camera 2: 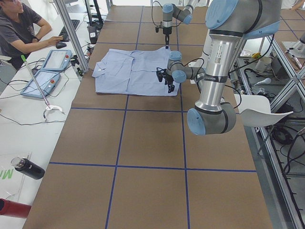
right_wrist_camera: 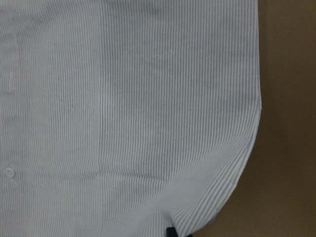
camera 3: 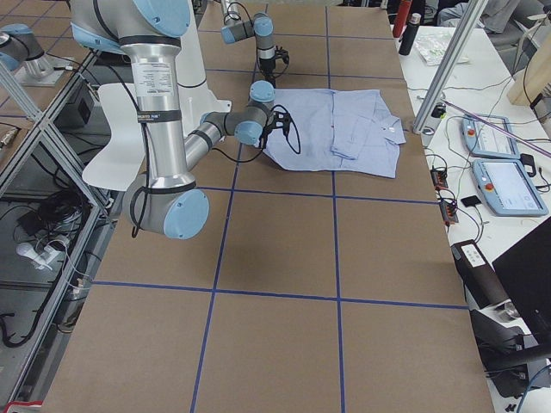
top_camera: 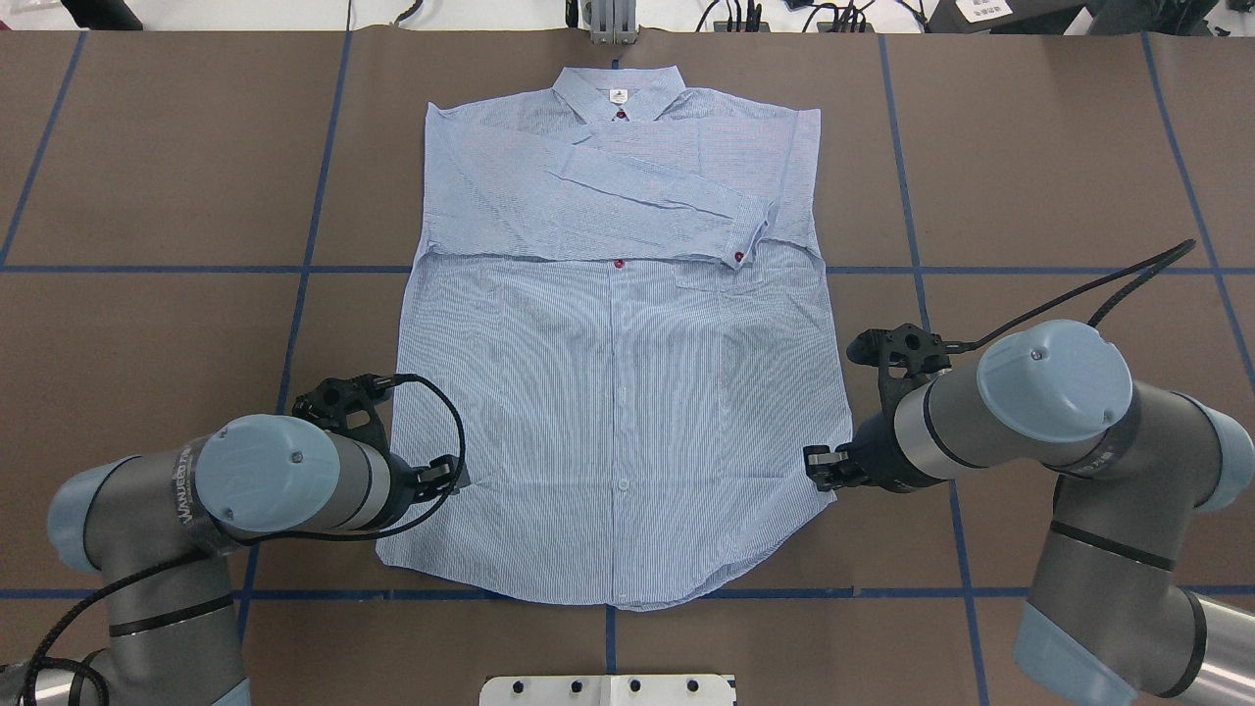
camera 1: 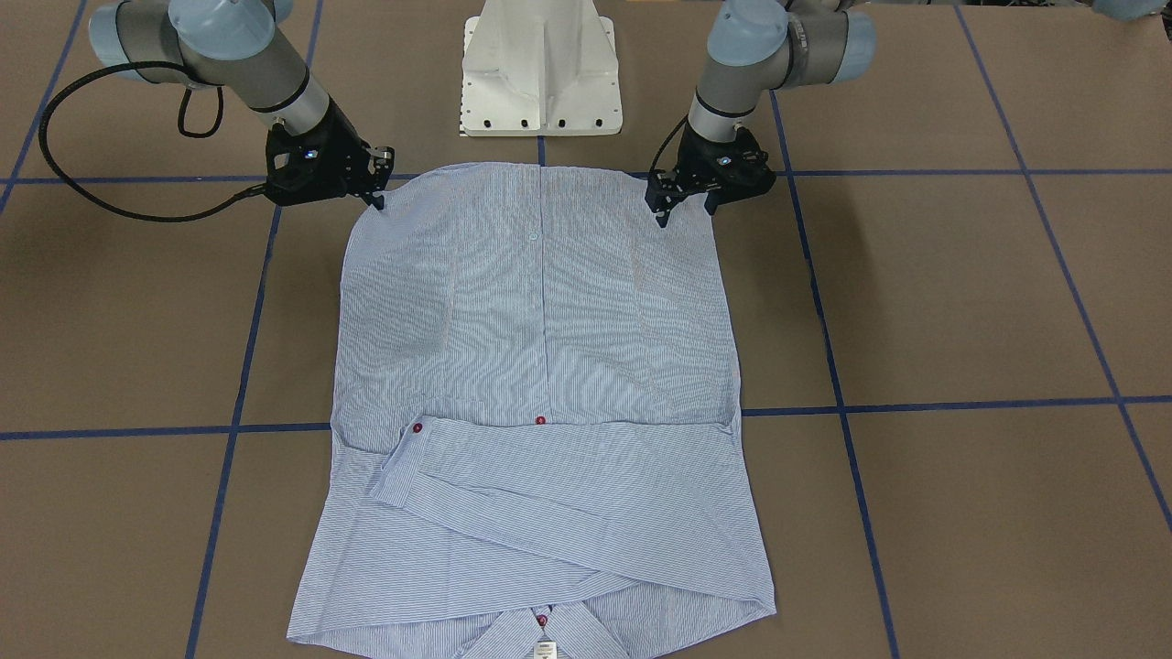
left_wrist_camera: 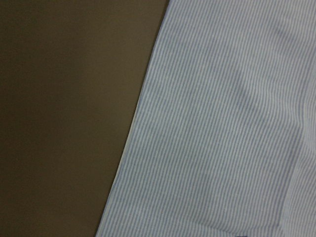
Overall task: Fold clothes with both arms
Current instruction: 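Lower the left gripper to its nearest hem corner while the right aligns at the other, then pinch both hem corners with the left and right grippers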
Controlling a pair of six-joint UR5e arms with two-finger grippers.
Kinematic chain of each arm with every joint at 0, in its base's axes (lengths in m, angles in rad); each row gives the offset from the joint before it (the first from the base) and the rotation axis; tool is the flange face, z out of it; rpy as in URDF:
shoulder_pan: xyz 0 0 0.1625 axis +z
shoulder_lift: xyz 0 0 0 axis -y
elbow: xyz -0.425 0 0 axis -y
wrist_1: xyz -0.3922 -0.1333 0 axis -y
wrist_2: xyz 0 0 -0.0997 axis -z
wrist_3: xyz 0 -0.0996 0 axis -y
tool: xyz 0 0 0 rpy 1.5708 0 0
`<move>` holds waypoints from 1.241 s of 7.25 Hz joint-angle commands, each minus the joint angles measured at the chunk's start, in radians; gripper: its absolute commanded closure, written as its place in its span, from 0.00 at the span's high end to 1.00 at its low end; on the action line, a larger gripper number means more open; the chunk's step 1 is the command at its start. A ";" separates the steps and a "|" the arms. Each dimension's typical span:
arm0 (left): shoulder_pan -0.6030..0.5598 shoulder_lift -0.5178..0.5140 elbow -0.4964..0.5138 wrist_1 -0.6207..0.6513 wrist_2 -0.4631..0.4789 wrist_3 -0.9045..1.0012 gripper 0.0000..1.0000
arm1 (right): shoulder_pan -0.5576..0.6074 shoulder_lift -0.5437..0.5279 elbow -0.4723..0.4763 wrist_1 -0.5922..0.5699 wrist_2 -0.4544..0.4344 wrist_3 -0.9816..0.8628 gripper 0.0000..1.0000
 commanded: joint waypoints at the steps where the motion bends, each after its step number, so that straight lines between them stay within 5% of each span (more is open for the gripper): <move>1: 0.016 0.023 0.000 0.003 0.001 0.000 0.87 | 0.001 0.000 0.001 0.000 0.000 0.000 0.00; 6: 0.039 0.030 0.000 0.026 0.001 -0.001 0.85 | 0.004 0.000 -0.001 0.000 0.000 0.000 0.00; 9: 0.049 0.030 0.001 0.027 -0.001 -0.001 0.68 | 0.010 0.000 -0.001 0.000 0.002 0.000 0.00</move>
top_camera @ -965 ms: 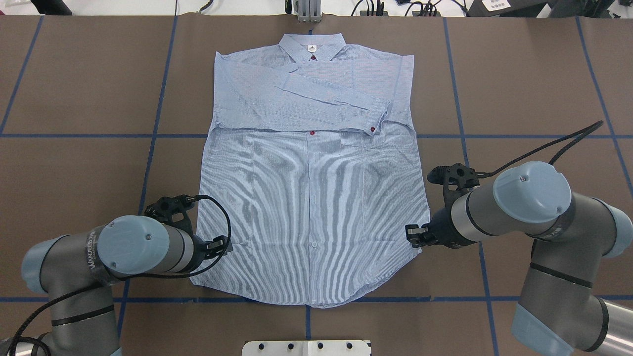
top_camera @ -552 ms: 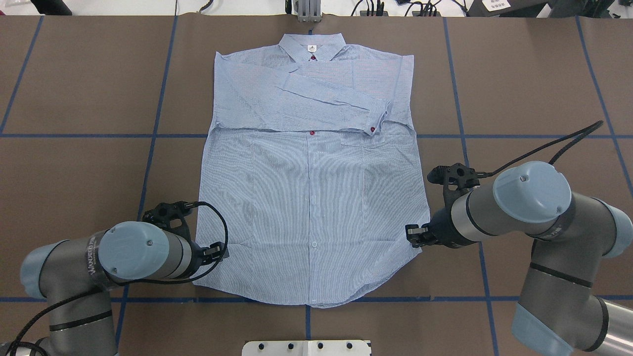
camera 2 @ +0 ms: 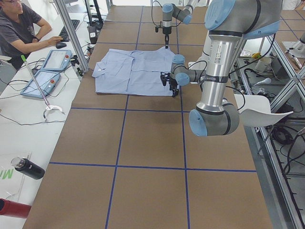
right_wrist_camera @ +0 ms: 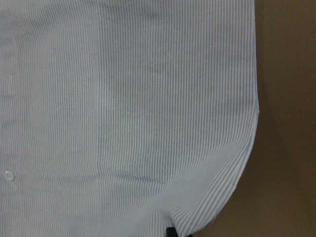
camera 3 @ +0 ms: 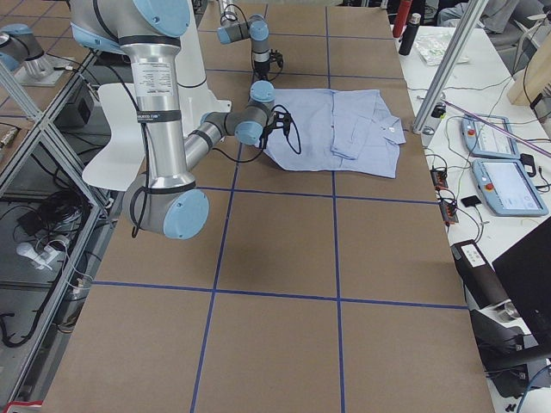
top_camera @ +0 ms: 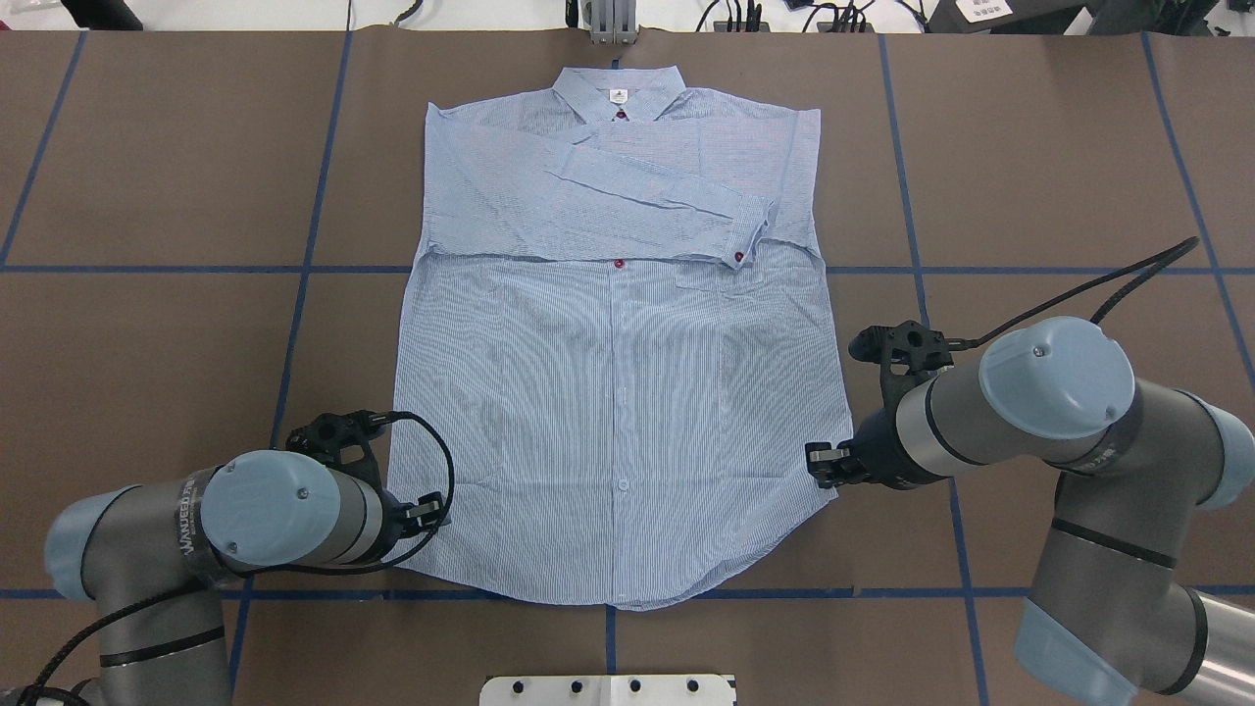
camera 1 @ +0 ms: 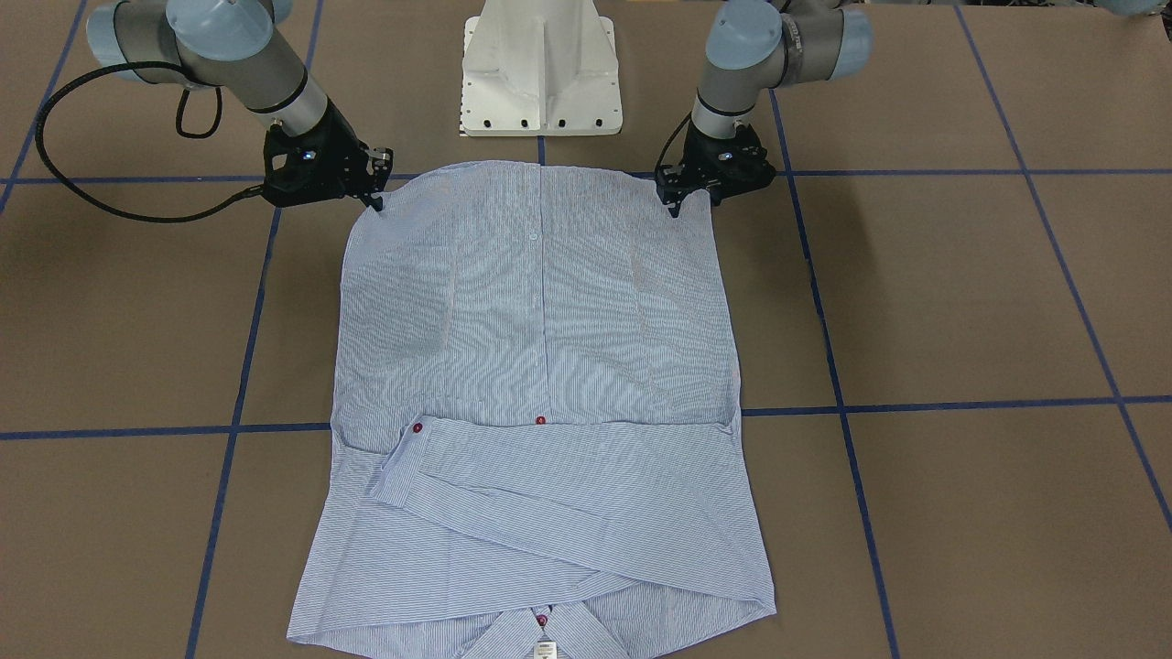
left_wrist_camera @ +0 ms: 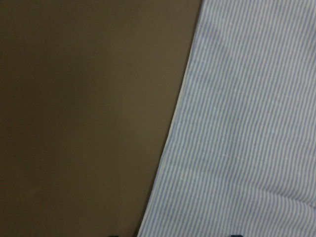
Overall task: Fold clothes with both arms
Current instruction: 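Pinch both hem corners with the left and right grippers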
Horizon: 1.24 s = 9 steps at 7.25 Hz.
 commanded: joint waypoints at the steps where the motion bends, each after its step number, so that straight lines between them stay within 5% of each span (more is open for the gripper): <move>1: 0.012 -0.001 0.001 0.018 0.000 0.000 0.63 | 0.005 0.000 0.000 0.001 0.002 -0.002 0.00; 3: 0.015 -0.006 0.000 0.027 0.000 -0.005 0.52 | 0.008 0.000 0.002 0.001 0.002 -0.002 0.00; 5: 0.015 -0.010 0.000 0.027 -0.002 -0.005 0.29 | 0.017 -0.002 0.000 0.001 0.013 -0.002 0.00; 8: 0.015 -0.013 -0.023 0.059 -0.002 -0.005 0.25 | 0.022 -0.003 0.000 0.001 0.022 -0.002 0.00; 9: 0.017 -0.013 -0.043 0.073 -0.003 -0.005 0.15 | 0.023 -0.003 0.000 0.001 0.024 -0.002 0.00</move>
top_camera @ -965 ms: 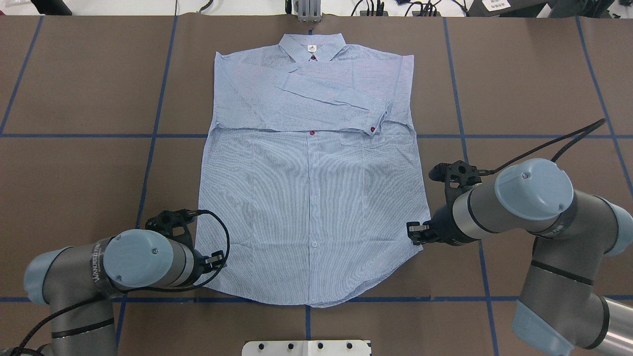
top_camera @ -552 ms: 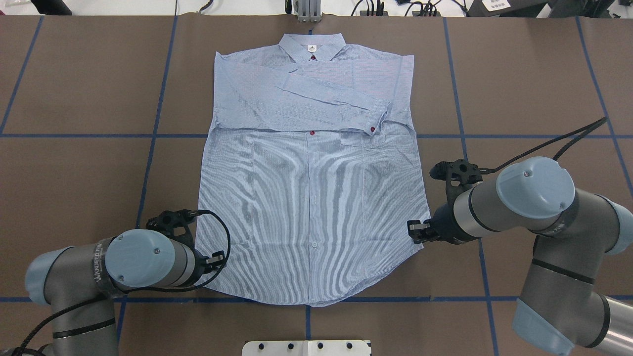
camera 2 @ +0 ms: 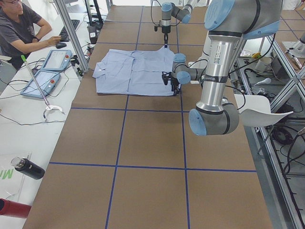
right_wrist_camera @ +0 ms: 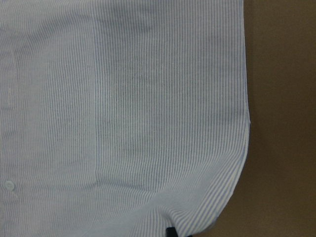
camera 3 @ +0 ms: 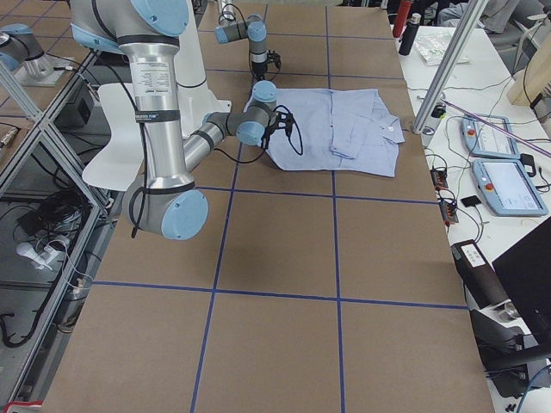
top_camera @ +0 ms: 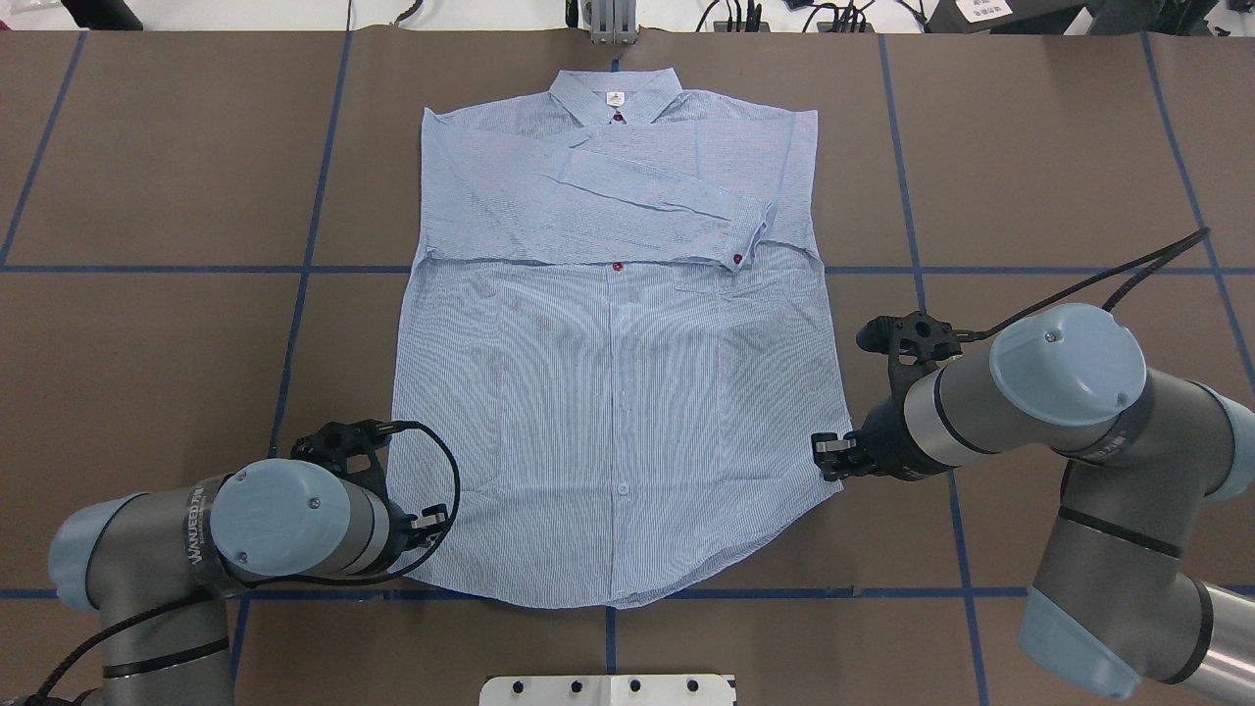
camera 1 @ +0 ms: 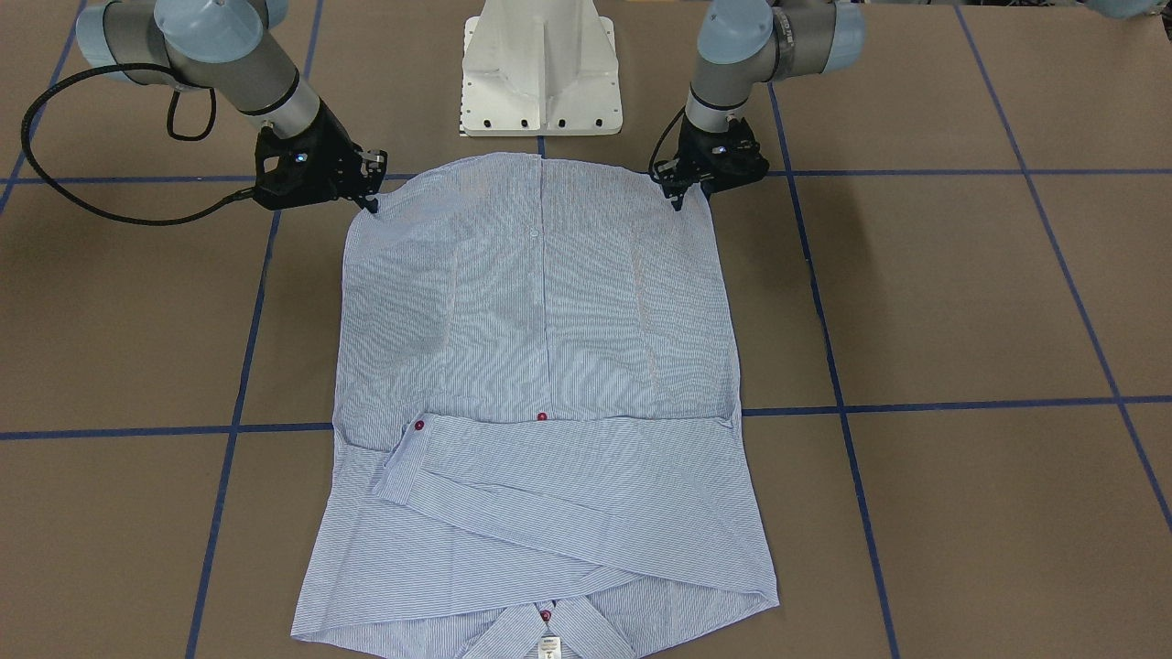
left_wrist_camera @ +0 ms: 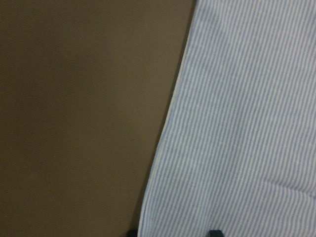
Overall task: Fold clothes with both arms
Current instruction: 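Pinch both hem corners with the left and right grippers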
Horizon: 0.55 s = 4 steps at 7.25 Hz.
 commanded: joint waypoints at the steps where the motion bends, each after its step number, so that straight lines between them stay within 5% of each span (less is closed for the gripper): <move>1: 0.001 -0.001 -0.028 0.033 -0.001 0.000 0.09 | 0.003 -0.001 0.000 0.000 0.002 0.000 0.00; 2: 0.001 -0.002 -0.030 0.035 -0.001 0.000 0.00 | 0.002 -0.001 -0.002 -0.002 0.001 0.000 0.00; 4: 0.001 -0.004 -0.030 0.035 -0.003 -0.002 0.00 | 0.003 -0.001 -0.002 -0.002 0.002 0.000 0.00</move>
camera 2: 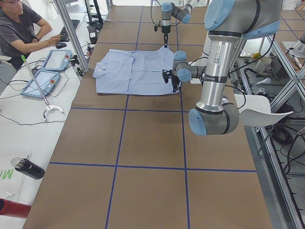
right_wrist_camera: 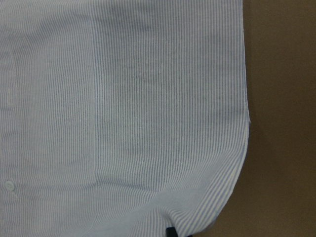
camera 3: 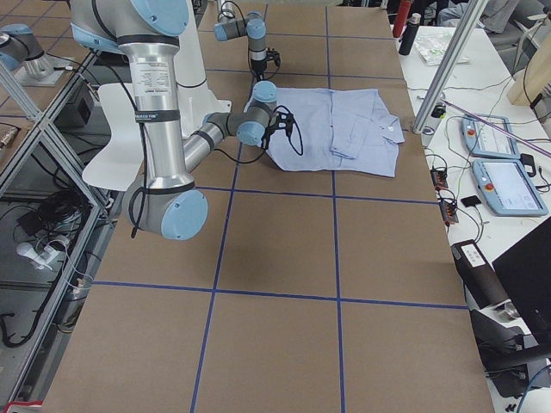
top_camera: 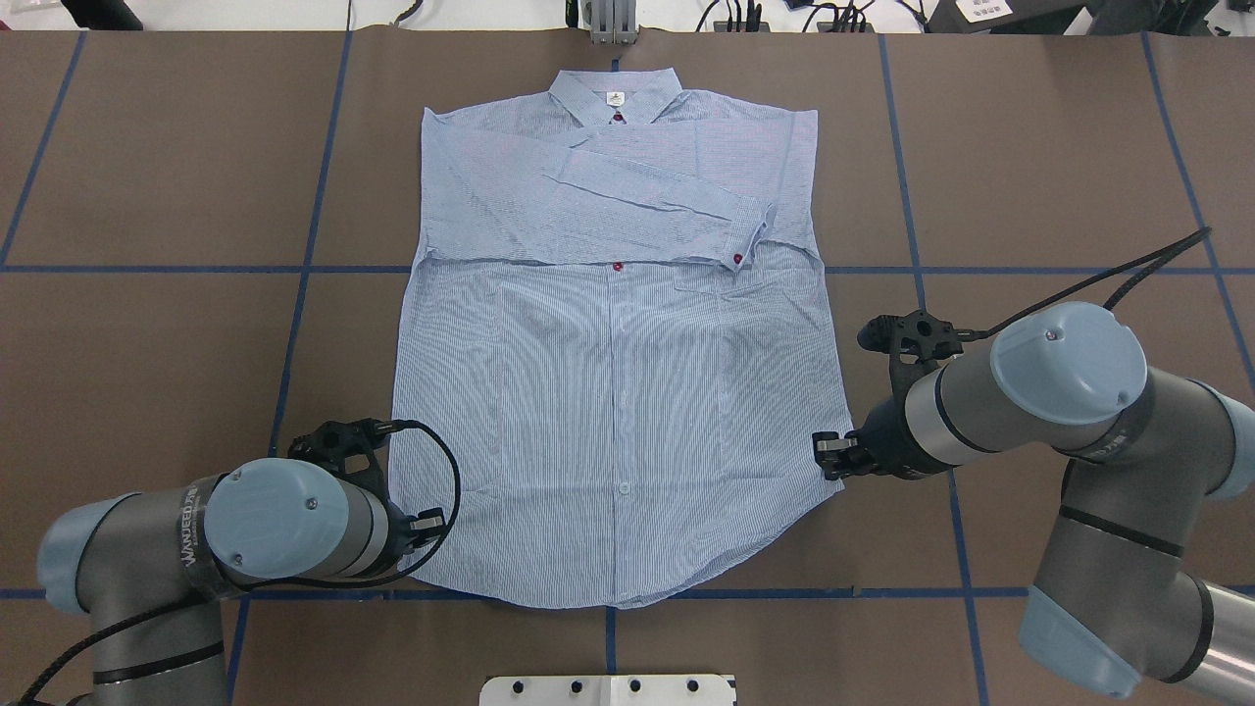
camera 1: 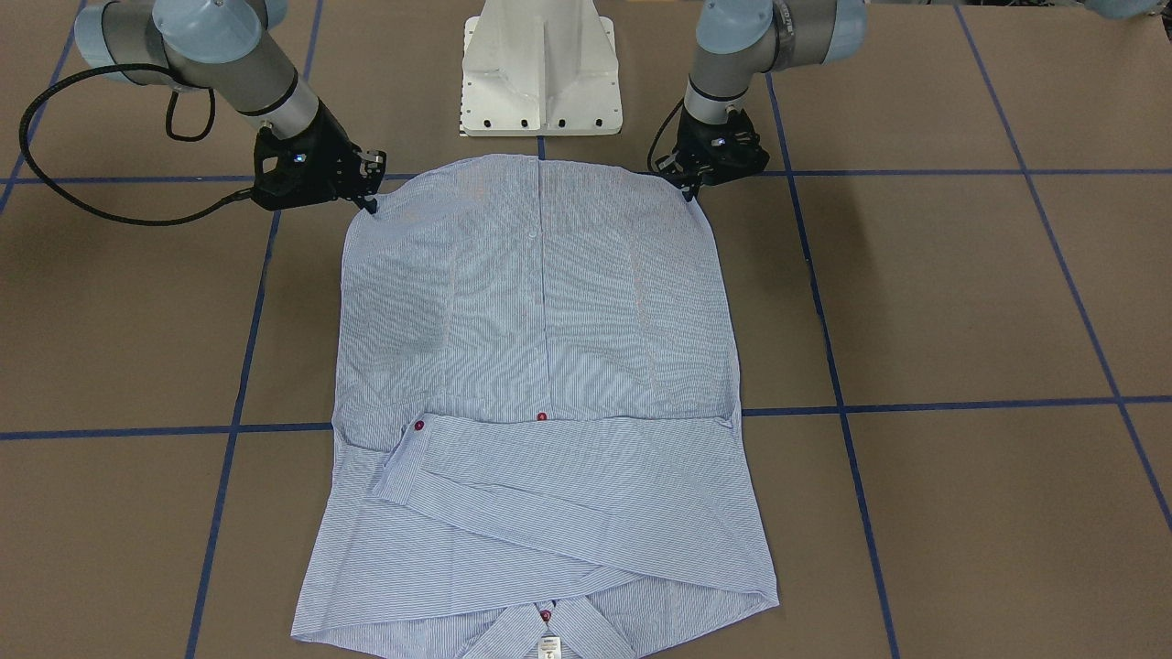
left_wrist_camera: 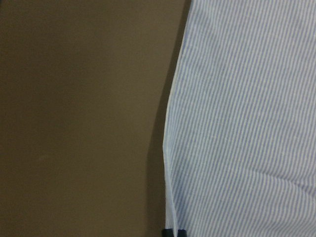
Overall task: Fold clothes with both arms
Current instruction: 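Pinch both hem corners with the left and right grippers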
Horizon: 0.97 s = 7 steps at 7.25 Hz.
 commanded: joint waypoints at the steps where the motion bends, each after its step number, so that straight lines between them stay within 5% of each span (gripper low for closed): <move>1: -0.003 0.002 -0.022 0.003 -0.004 -0.001 0.00 | 0.010 0.001 0.001 0.001 0.012 0.000 0.00; 5: -0.018 0.017 -0.295 0.153 -0.048 0.010 0.00 | 0.072 -0.061 0.107 0.001 0.147 0.000 0.00; 7: -0.008 0.012 -0.337 0.153 -0.066 0.006 0.00 | 0.073 -0.126 0.185 0.001 0.221 0.002 0.00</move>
